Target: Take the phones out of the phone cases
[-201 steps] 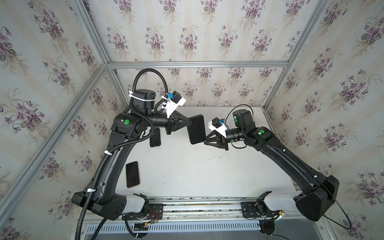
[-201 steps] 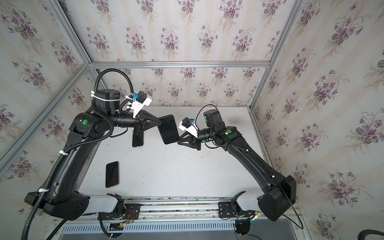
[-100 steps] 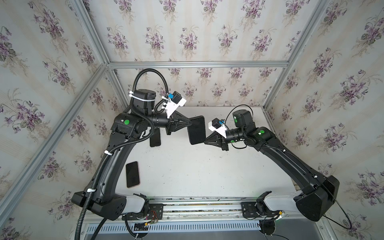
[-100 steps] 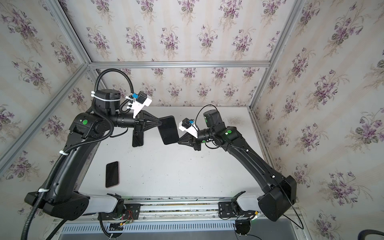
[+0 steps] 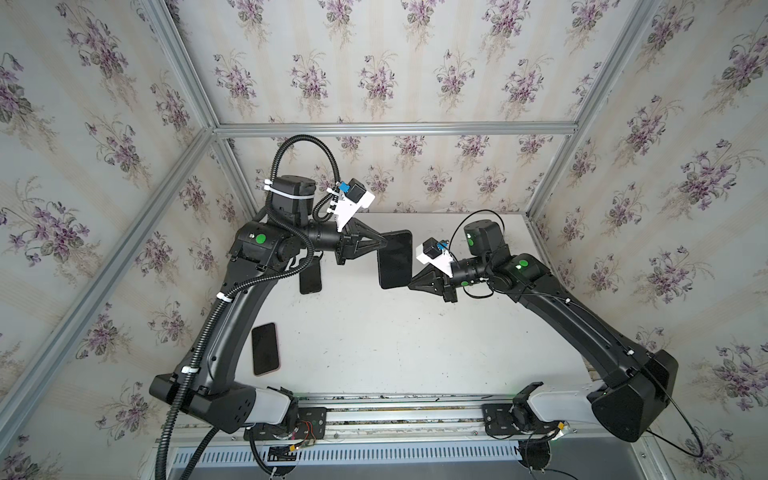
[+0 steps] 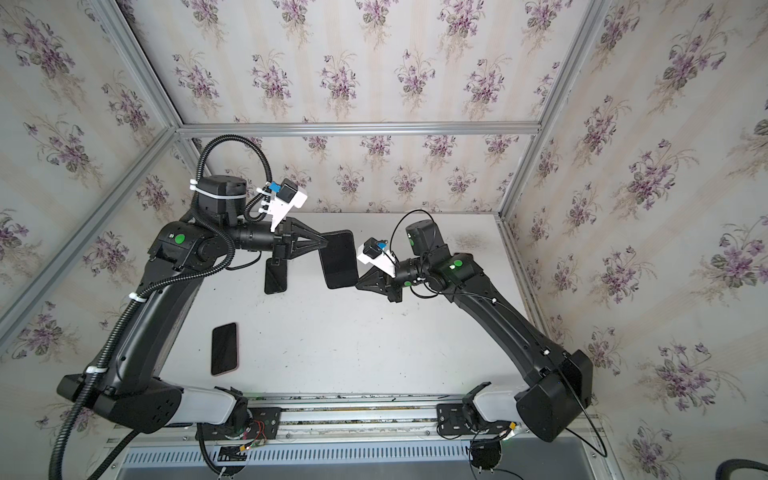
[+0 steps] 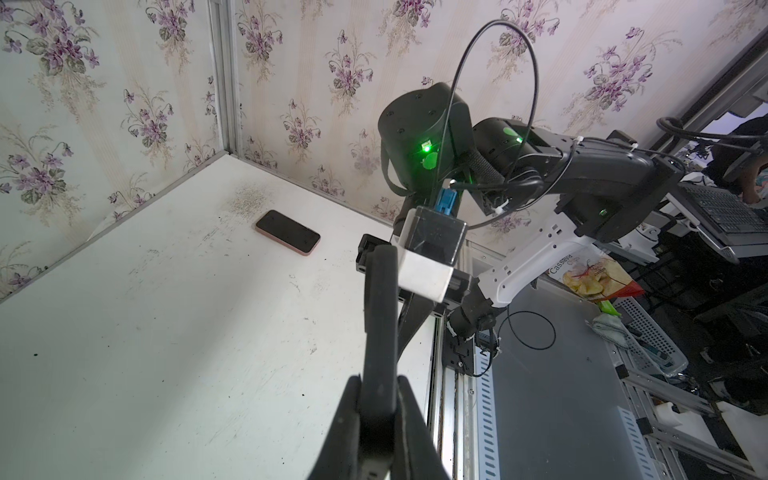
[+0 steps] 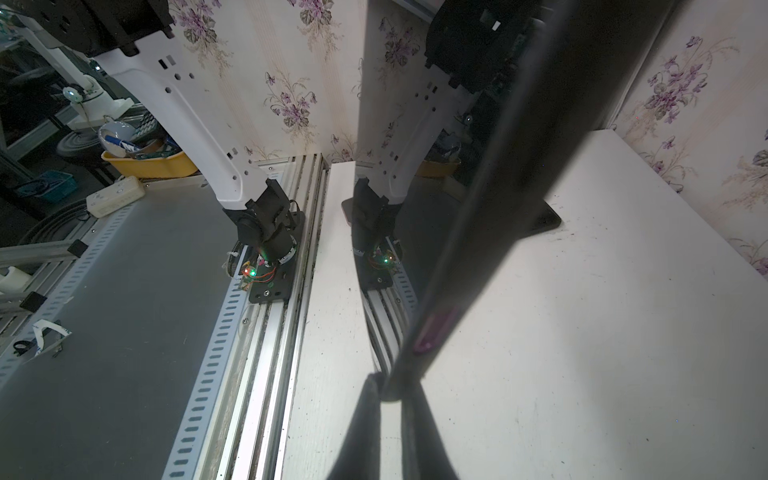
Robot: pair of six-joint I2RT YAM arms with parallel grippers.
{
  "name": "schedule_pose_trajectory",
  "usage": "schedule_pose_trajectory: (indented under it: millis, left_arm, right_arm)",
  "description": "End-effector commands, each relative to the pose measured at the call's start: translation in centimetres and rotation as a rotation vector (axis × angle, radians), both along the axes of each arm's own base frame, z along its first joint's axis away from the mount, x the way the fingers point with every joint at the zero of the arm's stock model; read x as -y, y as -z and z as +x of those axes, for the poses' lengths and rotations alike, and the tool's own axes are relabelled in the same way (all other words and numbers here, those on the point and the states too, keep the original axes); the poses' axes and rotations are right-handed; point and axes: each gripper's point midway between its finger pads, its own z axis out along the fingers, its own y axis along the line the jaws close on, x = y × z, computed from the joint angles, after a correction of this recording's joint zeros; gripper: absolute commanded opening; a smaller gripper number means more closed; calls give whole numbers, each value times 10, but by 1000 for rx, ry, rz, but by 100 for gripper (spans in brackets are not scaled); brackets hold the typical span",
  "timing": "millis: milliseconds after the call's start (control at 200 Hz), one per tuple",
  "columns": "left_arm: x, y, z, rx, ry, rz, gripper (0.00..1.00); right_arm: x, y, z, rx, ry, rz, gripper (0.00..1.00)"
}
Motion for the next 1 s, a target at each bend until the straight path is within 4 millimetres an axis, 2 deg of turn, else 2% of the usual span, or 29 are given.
schedule_pose_trajectory:
  millis: [0,55,135,370,450,585,655,789,994]
  left_arm:
    - [5,-10,0,26,30,-42,0]
    - [5,-9,0,25,30,-42,0]
    - [5,-7,2,21,28,-40,0]
    - [6,-5,4,19,24,-39,0]
    - [6,-5,5,18,22,-39,0]
    - [5,-5,6,20,16,-38,0]
    - [6,-5,7,16,17,-41,0]
    - [8,-6,9,-7,16,-52,0]
    - [12,5,17,-67,7,-54,0]
  right_arm:
    - [-9,-20,0,85,-44,70,3]
    - [-10,-20,0,85,-44,71,4]
    - [-10,-20,1,80,-37,73,15]
    - [-10,-19,2,76,-25,80,19]
    - [-10,-18,2,73,-28,79,17]
    - [-9,-15,-2,76,-40,71,4]
    - [-8,-14,-2,81,-43,64,0]
    - [-8,-12,-3,88,-48,60,0]
    - [-10,-14,2,118,-35,78,0]
